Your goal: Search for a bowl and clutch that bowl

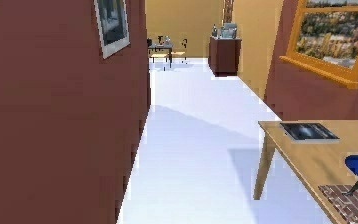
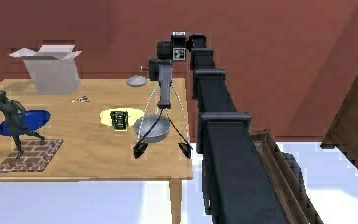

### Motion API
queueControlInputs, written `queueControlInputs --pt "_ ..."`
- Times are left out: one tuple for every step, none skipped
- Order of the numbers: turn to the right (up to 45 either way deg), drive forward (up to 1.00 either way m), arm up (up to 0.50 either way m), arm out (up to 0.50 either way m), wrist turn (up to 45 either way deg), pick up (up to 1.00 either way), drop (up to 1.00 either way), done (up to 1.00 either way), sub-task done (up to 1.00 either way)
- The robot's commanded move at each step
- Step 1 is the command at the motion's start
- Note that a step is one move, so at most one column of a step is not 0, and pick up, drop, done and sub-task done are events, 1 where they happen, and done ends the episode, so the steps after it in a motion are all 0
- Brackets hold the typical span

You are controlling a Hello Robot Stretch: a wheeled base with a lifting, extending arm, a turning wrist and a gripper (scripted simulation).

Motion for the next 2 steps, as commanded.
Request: queueControlInputs --pt "0.0 0.00 0.00 0.00 45.0 0.00 0.00 0.00 0.00" --pt "0.0 0.00 0.00 0.00 45.0 0.00 0.00 0.00 0.00"
